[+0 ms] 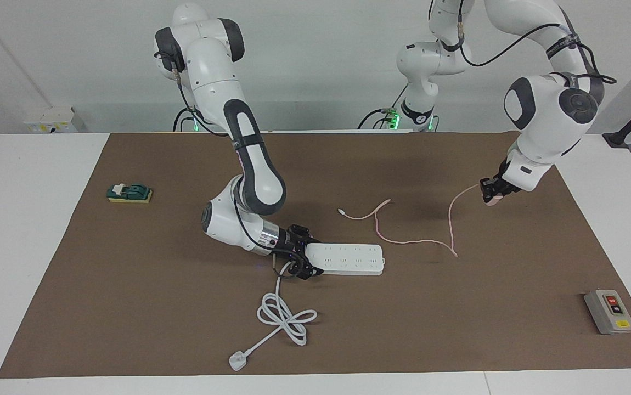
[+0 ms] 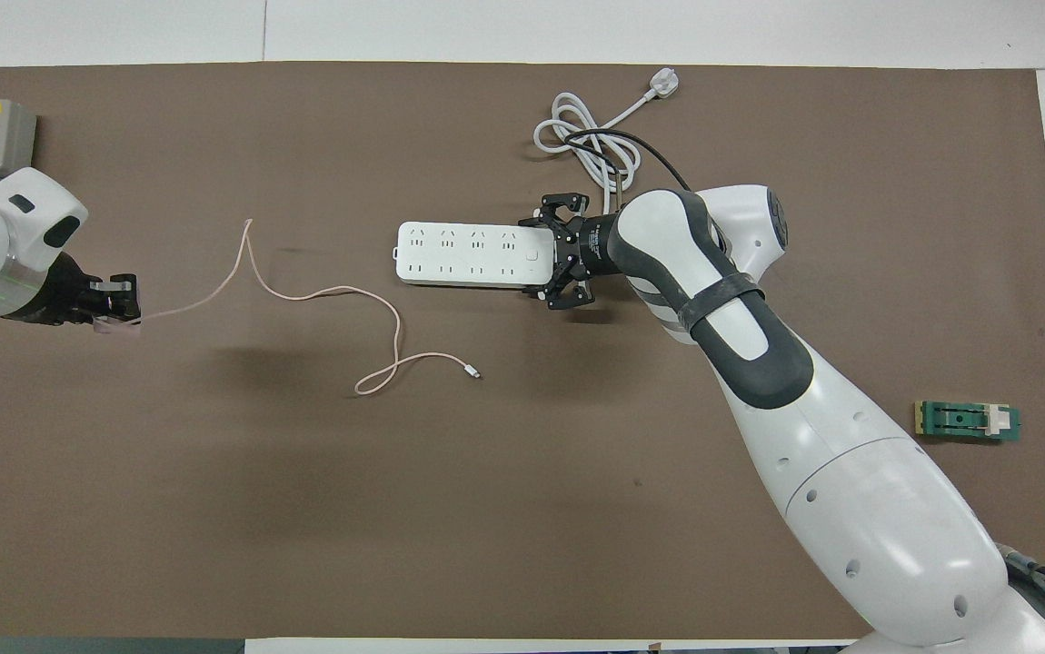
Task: Unplug charger and place it aside
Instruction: 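Carry the pink charger with the left gripper toward the robot's near edge, then release the charger on the table while the right gripper lets go of the strip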
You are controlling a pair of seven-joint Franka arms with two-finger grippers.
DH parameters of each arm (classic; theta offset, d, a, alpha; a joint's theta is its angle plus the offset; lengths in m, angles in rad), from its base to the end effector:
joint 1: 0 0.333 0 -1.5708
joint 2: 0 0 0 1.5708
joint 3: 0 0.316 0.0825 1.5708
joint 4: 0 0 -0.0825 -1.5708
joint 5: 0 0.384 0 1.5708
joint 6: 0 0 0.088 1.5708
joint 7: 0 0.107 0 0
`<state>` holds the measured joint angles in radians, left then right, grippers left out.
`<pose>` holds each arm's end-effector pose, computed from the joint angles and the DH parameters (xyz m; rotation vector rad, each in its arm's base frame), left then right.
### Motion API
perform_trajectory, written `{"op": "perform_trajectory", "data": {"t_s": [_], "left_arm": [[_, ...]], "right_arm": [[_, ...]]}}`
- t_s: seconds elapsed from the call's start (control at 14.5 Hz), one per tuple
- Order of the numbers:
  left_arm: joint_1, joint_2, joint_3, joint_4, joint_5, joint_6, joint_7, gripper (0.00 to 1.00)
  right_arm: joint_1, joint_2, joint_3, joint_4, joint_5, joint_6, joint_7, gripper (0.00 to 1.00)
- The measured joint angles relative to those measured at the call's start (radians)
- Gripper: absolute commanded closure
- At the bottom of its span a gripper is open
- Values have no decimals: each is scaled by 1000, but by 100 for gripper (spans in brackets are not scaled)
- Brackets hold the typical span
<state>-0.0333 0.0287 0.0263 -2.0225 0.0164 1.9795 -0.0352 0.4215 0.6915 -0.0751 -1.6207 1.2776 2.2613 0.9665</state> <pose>0.5503 -0.0029 0.4292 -3.1224 -0.0330 0.1114 0.6463 0.2677 0.2277 -1.7248 1.6070 0.7161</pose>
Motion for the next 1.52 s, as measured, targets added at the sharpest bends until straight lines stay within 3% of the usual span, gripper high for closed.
{"op": "perform_trajectory", "data": {"t_s": [0.21,0.41,0.69,1.1,1.17,1.24,1.38,1.45,1.52], "left_arm": [[-4,-78,-16,-217,-52,179,44,100],[-27,-134,-25,-344,-110,271,65,100],[-22,-181,-11,-437,-209,337,197,100],[28,-195,1,-512,-217,381,306,100],[30,-195,2,-527,-217,403,312,94],[31,-195,2,-542,-217,424,315,74],[32,-198,2,-554,-220,441,320,21],[35,-198,2,-555,-220,443,321,5],[43,-198,2,-556,-220,444,322,0]], "right_arm": [[1,-11,0,1,0,0,53,0],[3,-43,0,4,0,0,120,0],[2,-109,-5,10,-24,0,217,0],[-21,-248,-11,8,-284,-76,345,0],[-35,-279,-12,6,-341,-110,349,0],[-52,-311,-13,4,-398,-149,350,0],[-87,-375,-13,0,-500,-237,350,0],[-99,-402,-14,-2,-547,-274,350,0],[-110,-425,-14,-3,-600,-302,345,0]]}}
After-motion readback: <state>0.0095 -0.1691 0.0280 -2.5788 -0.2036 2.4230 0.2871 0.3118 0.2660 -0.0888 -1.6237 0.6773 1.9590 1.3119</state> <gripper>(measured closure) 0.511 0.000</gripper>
